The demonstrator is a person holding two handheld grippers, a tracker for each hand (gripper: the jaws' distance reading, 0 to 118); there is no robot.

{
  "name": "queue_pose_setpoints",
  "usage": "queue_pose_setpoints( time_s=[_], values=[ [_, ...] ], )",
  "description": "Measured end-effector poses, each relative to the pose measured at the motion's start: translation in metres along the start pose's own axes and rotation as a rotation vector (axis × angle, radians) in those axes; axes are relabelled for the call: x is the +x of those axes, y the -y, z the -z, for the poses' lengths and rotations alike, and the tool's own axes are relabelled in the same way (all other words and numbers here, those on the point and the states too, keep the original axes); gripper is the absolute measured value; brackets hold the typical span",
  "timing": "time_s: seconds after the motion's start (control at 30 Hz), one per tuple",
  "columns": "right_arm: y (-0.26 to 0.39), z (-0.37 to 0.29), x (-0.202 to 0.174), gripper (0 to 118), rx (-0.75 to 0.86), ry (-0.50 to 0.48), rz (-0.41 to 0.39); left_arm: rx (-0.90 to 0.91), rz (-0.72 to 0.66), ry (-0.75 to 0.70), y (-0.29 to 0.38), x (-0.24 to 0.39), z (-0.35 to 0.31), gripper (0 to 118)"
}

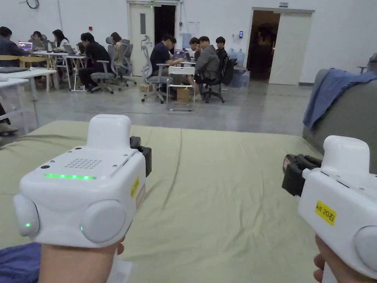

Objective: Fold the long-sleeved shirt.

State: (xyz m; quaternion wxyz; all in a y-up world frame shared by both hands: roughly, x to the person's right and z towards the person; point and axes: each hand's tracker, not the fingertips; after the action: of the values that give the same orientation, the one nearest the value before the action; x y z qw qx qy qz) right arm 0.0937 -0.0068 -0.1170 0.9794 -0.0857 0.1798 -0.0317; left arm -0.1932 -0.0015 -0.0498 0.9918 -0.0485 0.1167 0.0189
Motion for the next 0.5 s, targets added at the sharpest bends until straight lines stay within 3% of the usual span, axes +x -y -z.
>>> queue_pose_setpoints(
  time_s=[0.13, 0.17, 0.2, 0.23, 0.27, 0.3, 0.33, 0.37, 0.43, 0.5],
  values=[
    [-0.003, 0.003, -0.001, 0, 0.004, 0.004, -0.019, 0.009, 0.013, 0.003, -0.002, 0.001, 0.002, 1],
    [-0.003, 0.005, -0.001, 0, 0.004, 0.002, -0.018, 0.011, 0.015, 0.004, -0.003, 0.001, 0.002, 13],
    [-0.004, 0.006, -0.002, 9, 0.013, -0.002, -0.016, 0.016, 0.013, 0.005, -0.004, 0.0, 0.002, 50],
    [-0.005, 0.006, -0.002, 34, 0.028, -0.002, -0.017, 0.019, 0.012, 0.008, -0.006, -0.002, 0.003, 93],
    [-0.007, 0.007, -0.003, 75, 0.065, 0.018, -0.019, 0.011, 0.017, 0.01, -0.008, -0.002, 0.006, 118],
    [-0.008, 0.012, -0.003, 118, 0.086, 0.036, -0.016, -0.01, 0.027, 0.004, -0.004, -0.004, 0.006, 117],
    [-0.008, 0.015, -0.003, 116, 0.096, 0.047, -0.013, 0.069, 0.033, -0.01, -0.006, -0.005, 0.009, 118],
    [-0.01, 0.015, -0.006, 118, 0.149, -0.002, -0.034, 0.064, 0.052, -0.01, -0.006, -0.004, 0.012, 118],
    [-0.015, 0.013, -0.007, 118, 0.089, 0.064, -0.033, 0.074, 0.06, -0.031, -0.006, -0.005, 0.016, 118],
    [-0.016, 0.014, -0.012, 118, 0.068, 0.054, -0.044, 0.077, 0.05, -0.03, -0.009, -0.01, 0.007, 118]
  ],
)
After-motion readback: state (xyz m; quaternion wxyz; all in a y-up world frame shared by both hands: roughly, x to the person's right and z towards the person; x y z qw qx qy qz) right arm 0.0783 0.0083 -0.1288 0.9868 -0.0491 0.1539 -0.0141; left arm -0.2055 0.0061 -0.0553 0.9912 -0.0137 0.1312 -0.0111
